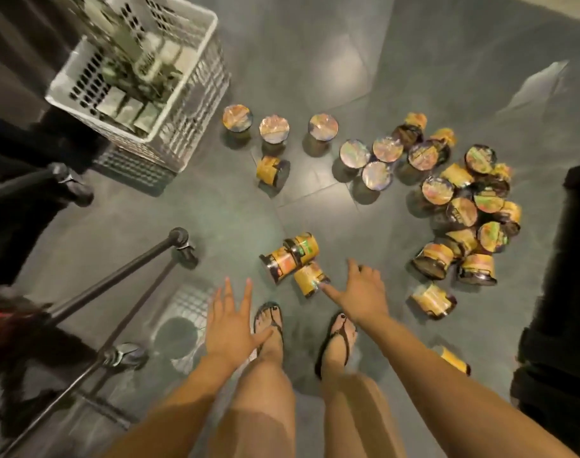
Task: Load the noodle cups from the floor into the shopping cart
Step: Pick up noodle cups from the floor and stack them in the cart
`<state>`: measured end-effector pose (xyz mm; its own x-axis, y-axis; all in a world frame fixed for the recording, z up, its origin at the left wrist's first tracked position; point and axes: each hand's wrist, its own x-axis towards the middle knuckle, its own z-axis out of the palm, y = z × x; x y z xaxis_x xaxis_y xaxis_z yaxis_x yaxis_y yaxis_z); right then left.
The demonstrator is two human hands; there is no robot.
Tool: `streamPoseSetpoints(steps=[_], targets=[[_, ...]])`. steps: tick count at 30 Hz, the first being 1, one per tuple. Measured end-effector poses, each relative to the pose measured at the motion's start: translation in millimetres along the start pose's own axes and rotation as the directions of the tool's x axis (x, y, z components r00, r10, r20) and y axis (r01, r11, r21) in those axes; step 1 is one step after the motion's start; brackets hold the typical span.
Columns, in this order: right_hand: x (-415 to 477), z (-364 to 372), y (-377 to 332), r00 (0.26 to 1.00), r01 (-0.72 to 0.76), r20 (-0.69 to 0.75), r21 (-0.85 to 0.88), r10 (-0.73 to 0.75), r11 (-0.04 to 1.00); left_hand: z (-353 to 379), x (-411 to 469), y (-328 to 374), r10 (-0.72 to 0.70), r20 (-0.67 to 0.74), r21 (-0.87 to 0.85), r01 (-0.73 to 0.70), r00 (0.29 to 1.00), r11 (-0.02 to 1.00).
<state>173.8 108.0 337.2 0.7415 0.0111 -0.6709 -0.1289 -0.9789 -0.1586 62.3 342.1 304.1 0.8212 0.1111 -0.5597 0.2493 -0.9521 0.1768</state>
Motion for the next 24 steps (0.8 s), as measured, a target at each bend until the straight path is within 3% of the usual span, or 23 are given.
streamPoseSetpoints(steps=[6, 11, 14, 17, 19, 24], targets=[[164, 104, 15, 0.988, 0.156, 0.009, -0.098, -0.156, 0.983, 133, 144, -32, 0.030, 0.046, 0.023, -0.031, 0.998, 0.999], [266, 174, 19, 0.961, 0.266, -0.016, -0.221, -0.276, 0.938, 224, 226, -57, 0.067, 0.030, -0.072, -0.064, 0.997, 0.995], [312, 205, 13, 0.955, 0.282, -0.030, -0.222, -0.295, 0.933, 267, 262, -75, 0.176, -0.009, -0.181, -0.174, 0.984, 0.968], [337, 223, 7, 0.943, 0.318, -0.021, -0.219, -0.331, 0.922, 294, 285, -83, 0.292, -0.139, -0.362, -0.323, 0.946, 0.874], [345, 224, 7, 0.936, 0.335, -0.031, -0.227, -0.351, 0.914, 303, 295, -82, 0.287, -0.252, -0.424, -0.372, 0.924, 0.826], [353, 216, 13, 0.935, 0.350, -0.002, -0.146, -0.354, 0.925, 303, 305, -75, 0.233, -0.258, -0.518, -0.338, 0.937, 0.786]])
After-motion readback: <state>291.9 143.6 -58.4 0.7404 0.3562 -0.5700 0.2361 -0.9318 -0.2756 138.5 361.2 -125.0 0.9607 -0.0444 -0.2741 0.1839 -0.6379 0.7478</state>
